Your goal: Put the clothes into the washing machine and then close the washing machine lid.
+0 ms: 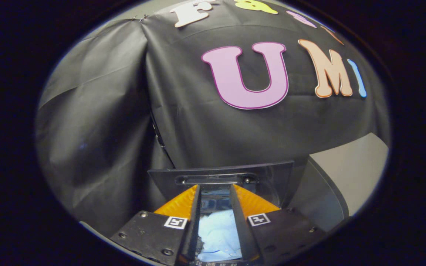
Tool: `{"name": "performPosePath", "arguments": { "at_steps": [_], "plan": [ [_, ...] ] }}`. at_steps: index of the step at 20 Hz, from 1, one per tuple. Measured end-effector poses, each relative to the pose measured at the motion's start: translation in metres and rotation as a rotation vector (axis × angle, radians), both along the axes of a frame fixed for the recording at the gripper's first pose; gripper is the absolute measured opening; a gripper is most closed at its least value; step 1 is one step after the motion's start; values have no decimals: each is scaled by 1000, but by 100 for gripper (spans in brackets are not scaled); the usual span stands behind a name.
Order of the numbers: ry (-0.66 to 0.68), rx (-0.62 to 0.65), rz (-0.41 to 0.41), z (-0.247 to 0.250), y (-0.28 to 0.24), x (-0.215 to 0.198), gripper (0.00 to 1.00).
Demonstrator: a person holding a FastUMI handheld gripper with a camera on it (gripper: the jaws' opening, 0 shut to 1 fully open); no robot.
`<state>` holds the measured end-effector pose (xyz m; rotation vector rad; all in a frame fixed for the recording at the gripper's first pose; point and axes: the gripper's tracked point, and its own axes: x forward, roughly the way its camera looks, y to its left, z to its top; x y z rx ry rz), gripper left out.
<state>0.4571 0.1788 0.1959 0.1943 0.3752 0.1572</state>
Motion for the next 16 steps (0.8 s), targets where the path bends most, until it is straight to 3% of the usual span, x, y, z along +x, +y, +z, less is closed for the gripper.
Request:
{"name": "performPosePath", "arguments": {
  "at_steps": [6, 16],
  "plan": [
    [-69, -28, -17, 17, 2, 9, 99],
    [-101, -70, -115, 11, -6, 68, 97]
  ]
}}
